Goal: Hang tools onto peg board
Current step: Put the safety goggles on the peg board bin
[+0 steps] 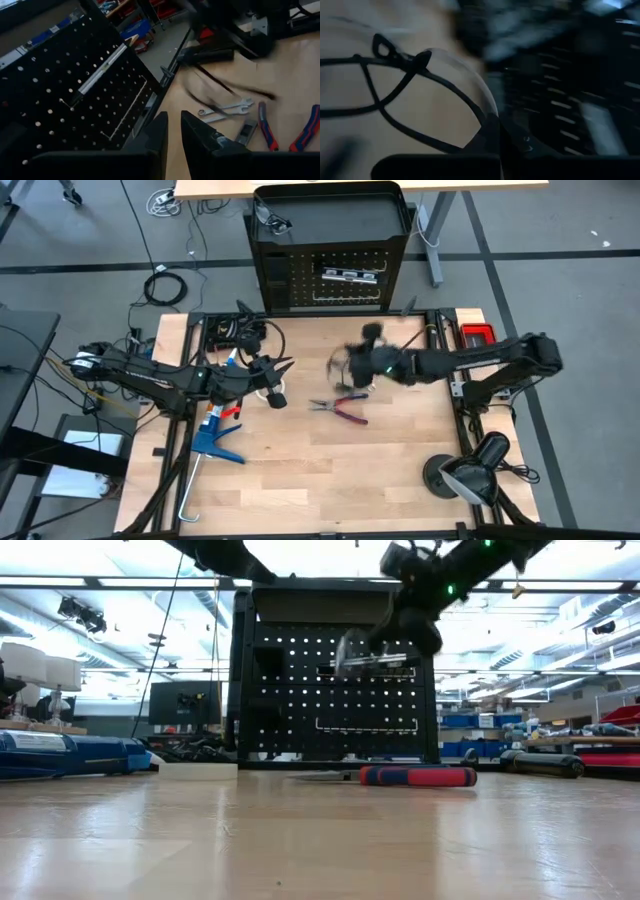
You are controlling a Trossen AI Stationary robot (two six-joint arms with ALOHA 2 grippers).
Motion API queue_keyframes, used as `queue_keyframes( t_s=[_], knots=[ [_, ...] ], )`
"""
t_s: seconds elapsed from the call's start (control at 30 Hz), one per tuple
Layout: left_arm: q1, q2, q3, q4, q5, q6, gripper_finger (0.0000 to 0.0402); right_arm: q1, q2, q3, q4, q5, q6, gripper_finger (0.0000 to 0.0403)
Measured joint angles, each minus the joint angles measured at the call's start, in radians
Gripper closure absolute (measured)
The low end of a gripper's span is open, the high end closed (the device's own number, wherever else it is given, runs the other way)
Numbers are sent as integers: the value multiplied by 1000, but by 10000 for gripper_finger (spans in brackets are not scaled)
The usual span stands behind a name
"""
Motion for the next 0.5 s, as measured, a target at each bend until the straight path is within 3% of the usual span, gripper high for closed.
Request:
queue_keyframes(
  t_s=[0.17,0.5],
  knots=[
    [0,0,-47,97,0,0,347,-83,-151,0,148,114,-82,400],
    [0,2,-89,169,14,2,347,-212,-275,12,455,170,-269,400]
  ],
)
